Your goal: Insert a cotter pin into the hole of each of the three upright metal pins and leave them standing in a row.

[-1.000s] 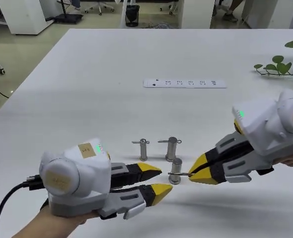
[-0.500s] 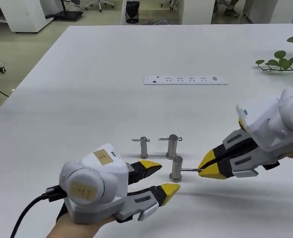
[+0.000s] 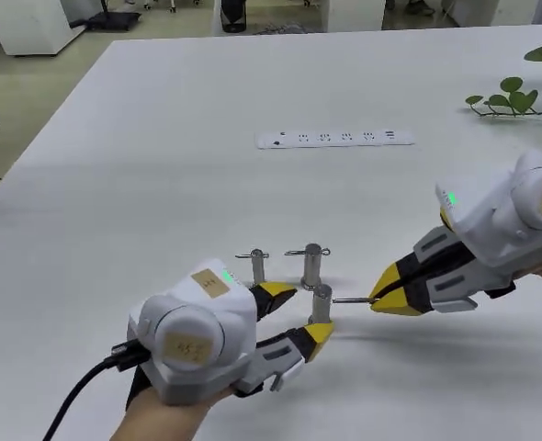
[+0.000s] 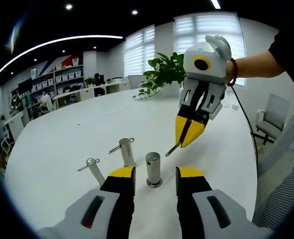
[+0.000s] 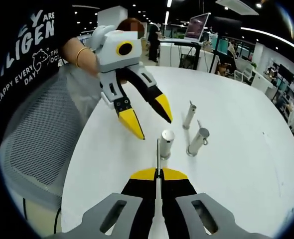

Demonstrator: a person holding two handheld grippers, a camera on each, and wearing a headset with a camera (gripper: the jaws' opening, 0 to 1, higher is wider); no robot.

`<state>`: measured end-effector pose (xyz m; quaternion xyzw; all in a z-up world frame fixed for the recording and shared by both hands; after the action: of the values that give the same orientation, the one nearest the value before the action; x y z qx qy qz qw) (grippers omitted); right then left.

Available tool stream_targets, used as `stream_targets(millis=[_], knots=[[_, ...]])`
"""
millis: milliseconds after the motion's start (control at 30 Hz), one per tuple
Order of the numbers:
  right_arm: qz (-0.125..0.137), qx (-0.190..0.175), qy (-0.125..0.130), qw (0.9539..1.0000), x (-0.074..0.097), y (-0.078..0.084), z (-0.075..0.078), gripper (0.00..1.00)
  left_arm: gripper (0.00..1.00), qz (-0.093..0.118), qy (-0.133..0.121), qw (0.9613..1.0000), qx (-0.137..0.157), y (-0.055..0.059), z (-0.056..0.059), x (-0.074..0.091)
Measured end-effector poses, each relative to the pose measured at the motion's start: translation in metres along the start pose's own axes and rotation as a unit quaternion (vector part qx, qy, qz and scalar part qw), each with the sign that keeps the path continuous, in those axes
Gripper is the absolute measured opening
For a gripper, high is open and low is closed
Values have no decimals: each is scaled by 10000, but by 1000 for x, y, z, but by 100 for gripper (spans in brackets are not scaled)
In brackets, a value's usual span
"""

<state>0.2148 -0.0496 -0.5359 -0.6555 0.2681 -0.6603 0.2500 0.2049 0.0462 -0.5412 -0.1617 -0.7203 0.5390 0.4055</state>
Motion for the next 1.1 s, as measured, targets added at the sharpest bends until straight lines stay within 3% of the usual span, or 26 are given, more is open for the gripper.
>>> stream_targets(millis=[700, 1100], knots=[[24, 31, 83, 10000, -6, 4, 13, 0, 21, -245, 61, 9996, 127, 9, -3, -29], [34, 116, 50, 9999, -8, 1, 12, 0, 15, -353, 165, 9991, 171, 15, 1, -34]])
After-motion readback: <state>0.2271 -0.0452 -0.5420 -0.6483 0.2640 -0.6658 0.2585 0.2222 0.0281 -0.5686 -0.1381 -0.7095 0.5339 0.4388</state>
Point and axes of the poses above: the centre of the closed fingertips' face, and the gripper's own axes: x roughly backward along the fingers, z roughly to its right, y roughly out of its underside, the point moved 3 cm from there along x, roughly backward along the fingers, and after that the axes turned 6 degrees about -x, right-handed, at the moved point
